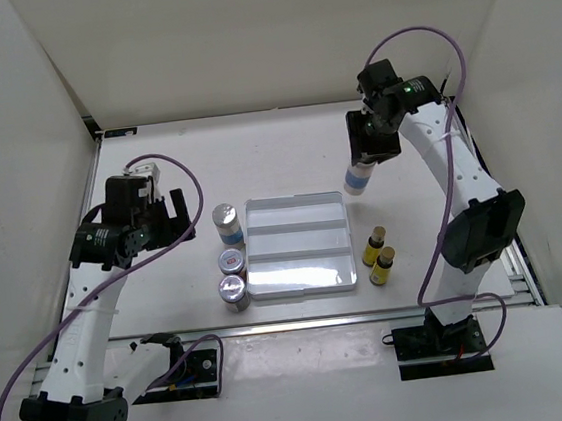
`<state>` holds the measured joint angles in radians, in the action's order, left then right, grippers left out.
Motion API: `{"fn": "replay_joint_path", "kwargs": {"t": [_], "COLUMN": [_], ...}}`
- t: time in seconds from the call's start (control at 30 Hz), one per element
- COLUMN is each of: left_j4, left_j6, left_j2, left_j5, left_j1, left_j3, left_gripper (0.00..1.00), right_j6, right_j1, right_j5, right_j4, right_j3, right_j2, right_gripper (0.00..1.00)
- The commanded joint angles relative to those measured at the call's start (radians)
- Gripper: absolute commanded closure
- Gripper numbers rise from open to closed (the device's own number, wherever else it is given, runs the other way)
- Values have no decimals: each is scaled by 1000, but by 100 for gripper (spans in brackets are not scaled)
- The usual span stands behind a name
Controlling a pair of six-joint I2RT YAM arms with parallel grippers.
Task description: Organize the condiment bottles
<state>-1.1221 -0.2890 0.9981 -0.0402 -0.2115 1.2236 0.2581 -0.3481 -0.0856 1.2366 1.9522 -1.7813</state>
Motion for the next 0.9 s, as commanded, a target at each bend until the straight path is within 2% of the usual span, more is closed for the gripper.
{"fn": "replay_joint_path", "kwargs": {"t": [0.0,0.27,0.67,0.87], "left_j4": [-2,-2,-2,-2], "left_j6": [1,1,10,-84], "left_j2": [0,19,56,65], "left_j5": [16,6,-3,-21], "left_j1": [0,0,0,0], "left_j3": [8,27,63,73], "left_gripper": [0,0,0,0], "right_j6": [-11,-31,-51,-71], "right_j1": [-40,-133,-181,-181], "right_j5": [44,96,54,32], "right_j4": [18,-23,-140,-189], "right_j3": [83,123,-56,-99], "right_j2": [-23,-89,-89,-89], "right_gripper": [77,79,80,80]}}
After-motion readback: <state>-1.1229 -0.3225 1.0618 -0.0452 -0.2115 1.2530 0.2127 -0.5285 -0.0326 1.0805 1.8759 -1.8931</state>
